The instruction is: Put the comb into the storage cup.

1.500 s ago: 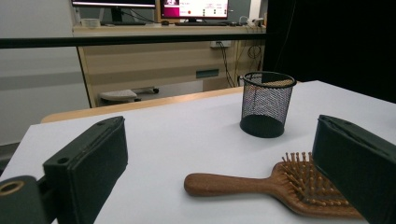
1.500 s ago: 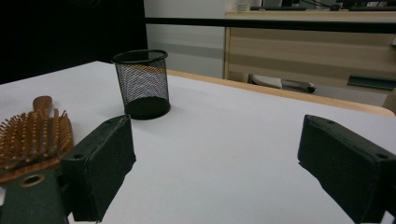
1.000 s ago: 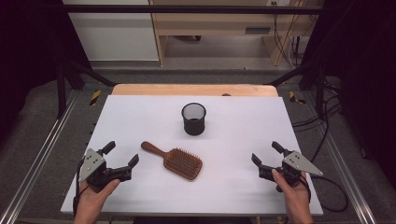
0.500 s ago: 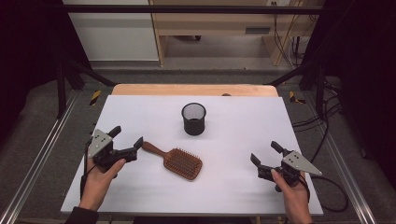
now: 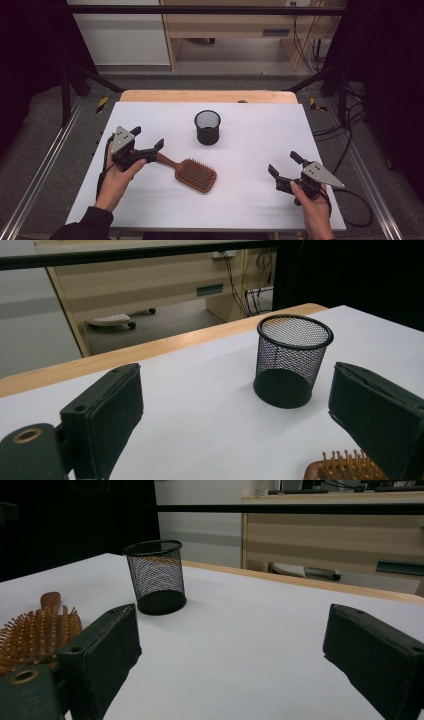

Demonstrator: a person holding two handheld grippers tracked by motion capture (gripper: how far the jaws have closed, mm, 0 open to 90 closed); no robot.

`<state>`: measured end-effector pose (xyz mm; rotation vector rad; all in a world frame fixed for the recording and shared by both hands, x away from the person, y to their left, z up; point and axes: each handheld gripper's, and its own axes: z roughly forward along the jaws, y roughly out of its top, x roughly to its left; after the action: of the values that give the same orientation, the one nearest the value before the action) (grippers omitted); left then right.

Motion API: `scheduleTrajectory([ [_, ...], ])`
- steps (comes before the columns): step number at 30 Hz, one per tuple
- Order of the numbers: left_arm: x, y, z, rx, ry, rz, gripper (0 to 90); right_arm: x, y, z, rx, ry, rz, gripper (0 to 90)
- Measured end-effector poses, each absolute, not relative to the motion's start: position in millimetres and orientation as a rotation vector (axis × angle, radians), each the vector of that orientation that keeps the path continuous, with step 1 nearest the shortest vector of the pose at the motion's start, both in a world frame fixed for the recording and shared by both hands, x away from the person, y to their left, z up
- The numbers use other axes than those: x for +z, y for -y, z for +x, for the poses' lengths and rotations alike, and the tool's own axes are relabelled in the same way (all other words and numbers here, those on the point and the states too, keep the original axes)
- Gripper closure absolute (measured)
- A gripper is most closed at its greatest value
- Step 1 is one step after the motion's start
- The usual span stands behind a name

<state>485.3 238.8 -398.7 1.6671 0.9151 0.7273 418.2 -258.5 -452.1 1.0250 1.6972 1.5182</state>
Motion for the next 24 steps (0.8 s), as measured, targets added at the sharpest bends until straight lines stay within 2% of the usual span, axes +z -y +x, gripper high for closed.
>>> scheduleTrajectory([
  [6,-404.8,-232.1,494.4,0.717,-0.916,1.710,14.5,-452.0,258.8,418.3,1.522,-1.695,1.025,8.3],
  [7,-405.7,-231.4,495.3,0.715,-0.921,1.714,20.3,-451.8,258.5,418.1,1.526,-1.695,1.023,8.4],
  [8,-406.4,-230.9,496.4,0.713,-0.925,1.717,20.3,-451.8,258.5,418.1,1.526,-1.695,1.023,8.4],
  [13,-410.3,-227.5,498.9,0.697,-0.925,1.770,34.4,-451.5,258.5,418.2,1.526,-1.695,1.022,8.3],
  [16,-412.1,-226.7,500.2,0.692,-0.928,1.792,38.6,-451.4,258.4,418.2,1.526,-1.696,1.023,8.3],
  [20,-416.4,-225.8,504.0,0.670,-0.944,1.825,54.2,-451.4,258.4,418.1,1.525,-1.695,1.022,8.3],
  [23,-418.3,-226.4,506.1,0.665,-0.956,1.833,57.9,-451.4,258.7,418.2,1.526,-1.694,1.023,8.3],
  [24,-418.8,-226.6,506.5,0.664,-0.958,1.834,62.5,-451.3,259.0,418.1,1.528,-1.692,1.024,8.3],
])
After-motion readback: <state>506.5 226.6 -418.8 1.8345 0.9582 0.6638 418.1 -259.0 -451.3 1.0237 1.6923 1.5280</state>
